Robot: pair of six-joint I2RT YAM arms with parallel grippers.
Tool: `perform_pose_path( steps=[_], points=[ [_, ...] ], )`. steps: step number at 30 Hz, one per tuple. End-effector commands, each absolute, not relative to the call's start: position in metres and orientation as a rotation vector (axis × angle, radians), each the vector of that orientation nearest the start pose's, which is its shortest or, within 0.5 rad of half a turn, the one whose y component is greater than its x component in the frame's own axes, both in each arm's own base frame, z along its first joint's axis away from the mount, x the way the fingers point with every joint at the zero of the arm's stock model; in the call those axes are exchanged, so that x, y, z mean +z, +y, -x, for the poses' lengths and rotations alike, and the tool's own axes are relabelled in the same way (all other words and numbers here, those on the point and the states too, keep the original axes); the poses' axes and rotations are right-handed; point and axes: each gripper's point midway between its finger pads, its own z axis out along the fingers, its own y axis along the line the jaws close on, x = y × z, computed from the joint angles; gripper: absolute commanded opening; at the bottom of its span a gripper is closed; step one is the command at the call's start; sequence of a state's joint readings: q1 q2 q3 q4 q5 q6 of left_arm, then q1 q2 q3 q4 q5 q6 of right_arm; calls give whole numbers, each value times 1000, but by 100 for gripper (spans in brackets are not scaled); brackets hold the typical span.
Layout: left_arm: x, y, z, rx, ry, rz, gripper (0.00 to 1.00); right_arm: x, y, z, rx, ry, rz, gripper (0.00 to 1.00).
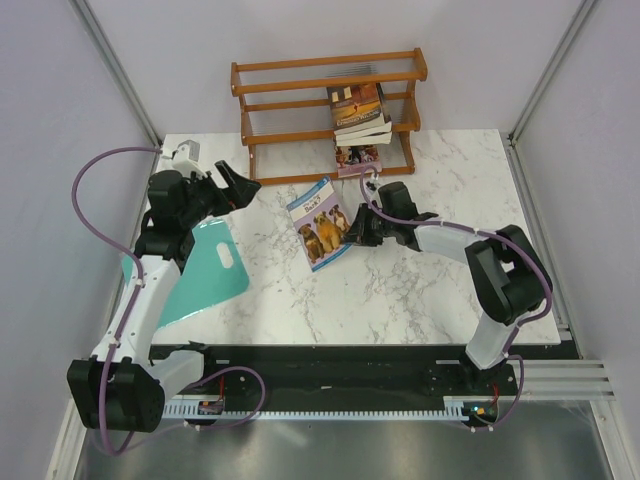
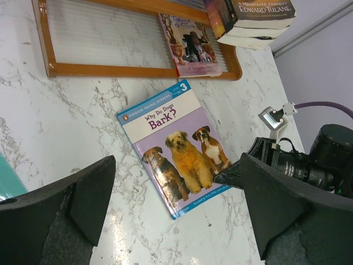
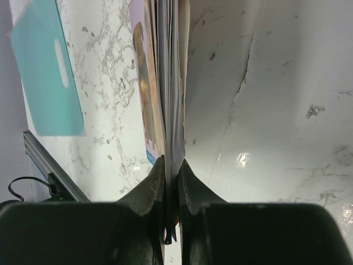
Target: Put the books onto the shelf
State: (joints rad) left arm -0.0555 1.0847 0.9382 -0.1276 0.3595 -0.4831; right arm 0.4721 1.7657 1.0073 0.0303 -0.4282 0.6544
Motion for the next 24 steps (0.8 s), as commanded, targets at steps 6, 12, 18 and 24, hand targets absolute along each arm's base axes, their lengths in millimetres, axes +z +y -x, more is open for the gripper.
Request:
perform_pose_path(
  steps=[6, 12, 18, 24],
  points=[
    [269, -99, -357, -685, 1875, 94, 100, 129, 295, -354, 1101, 2271, 201, 7],
    [262, -100, -357, -693, 1890, 95, 100, 149, 304, -371, 1134, 2212, 218, 7],
    [256, -101, -357, -693, 1902, 93, 100, 161, 302, -392, 1179, 2160, 173, 7],
    [249, -101, -357, -697, 1919, 96, 100, 149, 290, -418, 1260, 2145, 70, 8]
  ],
)
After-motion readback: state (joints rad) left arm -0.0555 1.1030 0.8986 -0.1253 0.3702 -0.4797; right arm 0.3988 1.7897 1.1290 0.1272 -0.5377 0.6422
